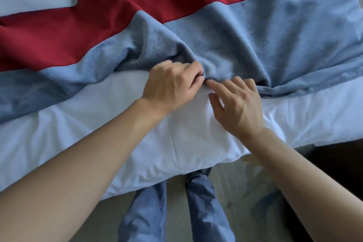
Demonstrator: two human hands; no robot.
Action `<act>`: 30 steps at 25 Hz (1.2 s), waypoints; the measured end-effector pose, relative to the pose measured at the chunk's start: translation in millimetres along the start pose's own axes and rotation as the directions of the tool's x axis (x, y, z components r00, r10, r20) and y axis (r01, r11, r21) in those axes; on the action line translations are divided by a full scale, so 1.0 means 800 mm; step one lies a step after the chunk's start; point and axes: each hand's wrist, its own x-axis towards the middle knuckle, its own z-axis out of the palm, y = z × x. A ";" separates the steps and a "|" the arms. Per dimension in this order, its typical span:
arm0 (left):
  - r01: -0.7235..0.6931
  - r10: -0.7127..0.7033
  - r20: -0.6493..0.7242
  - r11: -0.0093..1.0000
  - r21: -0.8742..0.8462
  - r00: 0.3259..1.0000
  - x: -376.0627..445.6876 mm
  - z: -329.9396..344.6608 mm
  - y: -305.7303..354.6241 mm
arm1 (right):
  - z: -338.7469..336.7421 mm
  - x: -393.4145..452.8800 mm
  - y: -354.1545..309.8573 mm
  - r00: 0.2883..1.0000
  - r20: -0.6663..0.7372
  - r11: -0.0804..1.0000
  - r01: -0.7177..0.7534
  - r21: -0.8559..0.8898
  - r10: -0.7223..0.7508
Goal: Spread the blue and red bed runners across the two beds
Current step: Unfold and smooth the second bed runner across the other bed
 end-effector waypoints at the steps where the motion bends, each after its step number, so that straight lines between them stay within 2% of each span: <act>1: -0.028 0.028 0.020 1.000 -0.003 0.999 -0.001 0.001 -0.006 | 0.003 0.009 -0.001 1.000 0.007 0.999 -0.026 -0.022 0.026; 4: -0.033 0.030 0.179 0.999 0.015 0.983 0.016 0.001 -0.038 | 0.007 0.039 0.007 0.989 0.026 0.987 -0.143 -0.067 0.145; 7: 0.003 -0.002 0.320 1.000 -0.002 0.947 0.046 0.011 -0.063 | 0.013 0.060 0.017 0.978 0.072 0.978 -0.187 -0.094 0.194; 10: -0.057 0.064 0.304 0.998 -0.033 0.950 0.068 0.023 -0.078 | 0.022 0.074 0.017 0.970 0.035 0.962 -0.235 -0.139 0.242; 13: -0.066 0.075 0.244 0.997 -0.044 0.967 0.066 0.025 -0.077 | 0.025 0.067 0.015 0.968 -0.021 0.963 -0.251 -0.104 0.250; 17: -0.127 0.108 0.210 0.989 0.079 0.972 0.014 0.015 -0.066 | 0.008 -0.001 0.010 0.984 0.033 0.981 -0.170 -0.091 0.174; 21: -0.035 0.003 0.228 0.990 0.137 0.974 -0.041 0.004 -0.041 | 0.014 0.008 -0.023 0.992 0.068 0.994 -0.104 -0.020 0.105; 24: 0.044 -0.080 0.209 0.985 0.169 0.975 -0.060 0.003 -0.026 | 0.030 0.018 -0.052 0.998 0.048 0.998 0.043 0.055 -0.046; 30: 0.096 -0.133 0.205 0.979 0.178 0.970 -0.112 0.001 0.036 | 0.011 -0.036 -0.040 0.980 0.115 0.986 0.154 0.068 -0.161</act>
